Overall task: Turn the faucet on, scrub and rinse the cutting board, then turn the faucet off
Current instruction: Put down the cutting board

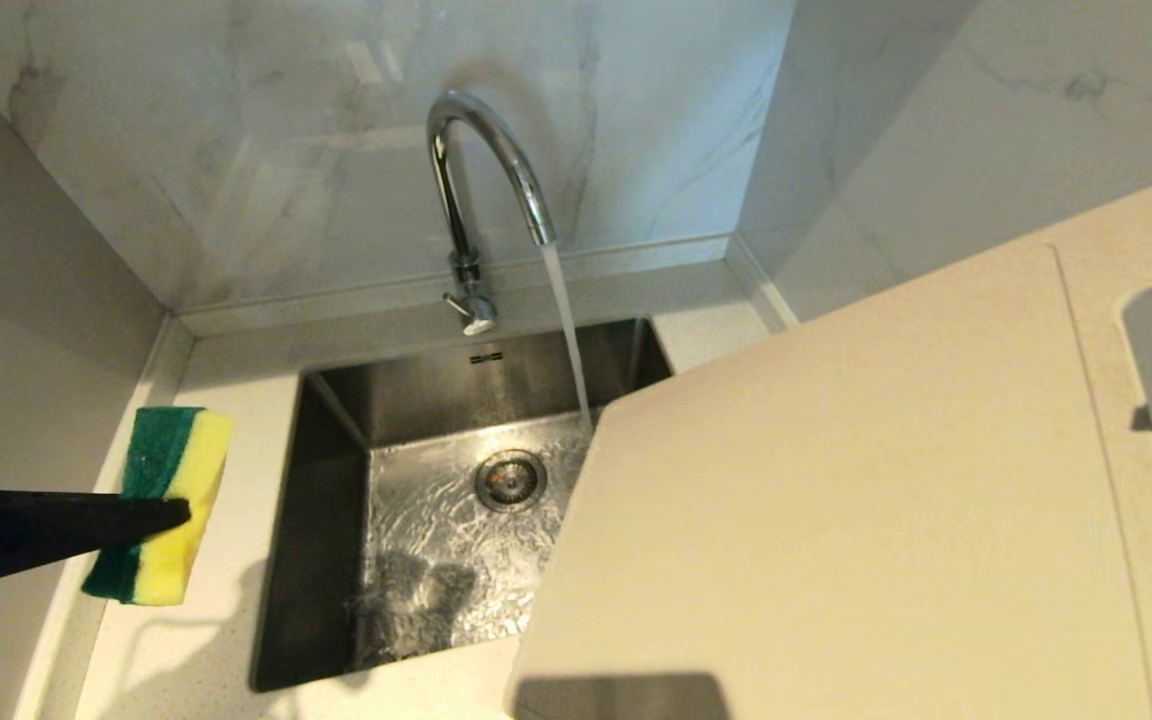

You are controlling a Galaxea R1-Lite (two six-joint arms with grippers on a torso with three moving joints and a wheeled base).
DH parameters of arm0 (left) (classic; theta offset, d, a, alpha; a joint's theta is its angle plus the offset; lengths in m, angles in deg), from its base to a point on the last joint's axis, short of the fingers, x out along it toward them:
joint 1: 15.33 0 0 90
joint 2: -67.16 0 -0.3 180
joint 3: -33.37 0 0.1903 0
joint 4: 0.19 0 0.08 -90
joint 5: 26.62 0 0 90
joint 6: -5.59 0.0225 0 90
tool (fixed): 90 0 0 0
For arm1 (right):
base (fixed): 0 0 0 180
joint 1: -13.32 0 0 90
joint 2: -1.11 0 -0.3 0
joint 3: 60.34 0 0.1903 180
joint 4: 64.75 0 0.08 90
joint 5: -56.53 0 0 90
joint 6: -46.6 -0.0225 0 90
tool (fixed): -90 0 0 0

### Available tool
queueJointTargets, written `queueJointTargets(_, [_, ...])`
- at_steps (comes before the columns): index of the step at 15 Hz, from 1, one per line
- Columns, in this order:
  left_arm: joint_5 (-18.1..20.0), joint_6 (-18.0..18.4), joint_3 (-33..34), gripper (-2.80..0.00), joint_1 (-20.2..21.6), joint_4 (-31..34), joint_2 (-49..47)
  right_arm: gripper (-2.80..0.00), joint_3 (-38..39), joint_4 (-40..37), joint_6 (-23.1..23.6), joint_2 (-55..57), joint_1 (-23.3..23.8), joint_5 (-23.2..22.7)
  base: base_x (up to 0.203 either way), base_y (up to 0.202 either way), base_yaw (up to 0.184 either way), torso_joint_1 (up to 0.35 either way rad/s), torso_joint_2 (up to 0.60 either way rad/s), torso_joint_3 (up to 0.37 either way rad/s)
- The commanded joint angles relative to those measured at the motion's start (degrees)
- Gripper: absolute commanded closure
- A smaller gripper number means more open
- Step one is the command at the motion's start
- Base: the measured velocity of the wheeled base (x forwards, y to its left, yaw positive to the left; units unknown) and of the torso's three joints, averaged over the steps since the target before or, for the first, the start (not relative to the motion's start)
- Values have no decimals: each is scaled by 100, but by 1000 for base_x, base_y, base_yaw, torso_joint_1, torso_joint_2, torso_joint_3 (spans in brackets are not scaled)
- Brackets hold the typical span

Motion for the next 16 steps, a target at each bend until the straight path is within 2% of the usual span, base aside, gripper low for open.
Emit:
queueJointTargets(1, [4,-11,-6,0,-1,10,-31,0,85,-176,-25,-517,-2,117,0,0,0,0,0,0])
queueJointTargets(12, [4,7,-102,0,-1,19,-83,0,538,211,81,-479,-2,126,0,0,0,0,0,0])
queueJointTargets(16, [4,7,-102,0,-1,27,-68,0,625,850,81,61,-2,114,0,0,0,0,0,0])
